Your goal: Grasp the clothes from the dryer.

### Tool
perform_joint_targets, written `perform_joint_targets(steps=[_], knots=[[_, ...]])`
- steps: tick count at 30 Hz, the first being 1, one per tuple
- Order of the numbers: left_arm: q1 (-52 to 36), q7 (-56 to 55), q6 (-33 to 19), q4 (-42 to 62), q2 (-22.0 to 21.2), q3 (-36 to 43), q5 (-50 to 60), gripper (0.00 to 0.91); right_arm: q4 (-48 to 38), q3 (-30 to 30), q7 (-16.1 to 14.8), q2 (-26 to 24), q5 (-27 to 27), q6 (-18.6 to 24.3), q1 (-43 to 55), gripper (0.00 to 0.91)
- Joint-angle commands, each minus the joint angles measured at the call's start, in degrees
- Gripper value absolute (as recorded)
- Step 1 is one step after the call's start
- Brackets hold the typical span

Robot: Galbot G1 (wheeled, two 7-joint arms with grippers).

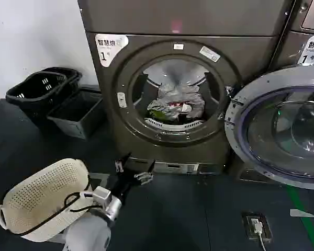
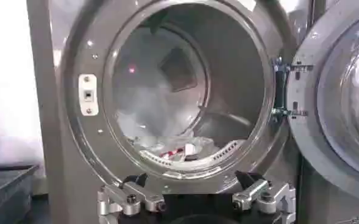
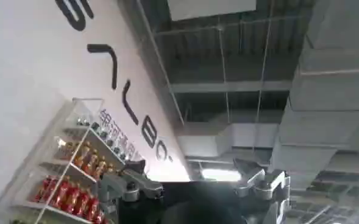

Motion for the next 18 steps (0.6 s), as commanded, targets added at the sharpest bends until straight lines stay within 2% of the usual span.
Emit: perform_joint_targets(steps=[1,6,18], knots=[[0.01,-0.12,-0.33,0.20,-0.08,0.10,0.75,0.907,-0.04,0.06,-0.02,0.08,1.02,0.62,-0.09,0.907],[-0.11,0.45,0.92,0.04,0.15,0.20,5.72,0.907,-0.35,-0.19,0.49,0.06,0.87,0.48,0.36,0.907],[-0.29,0.37,1.84,0.43,0.46,0.40,4.59,0.907,-0.50,-0.82,0.58,0.13,0.23,0.31,1.51,0.907]])
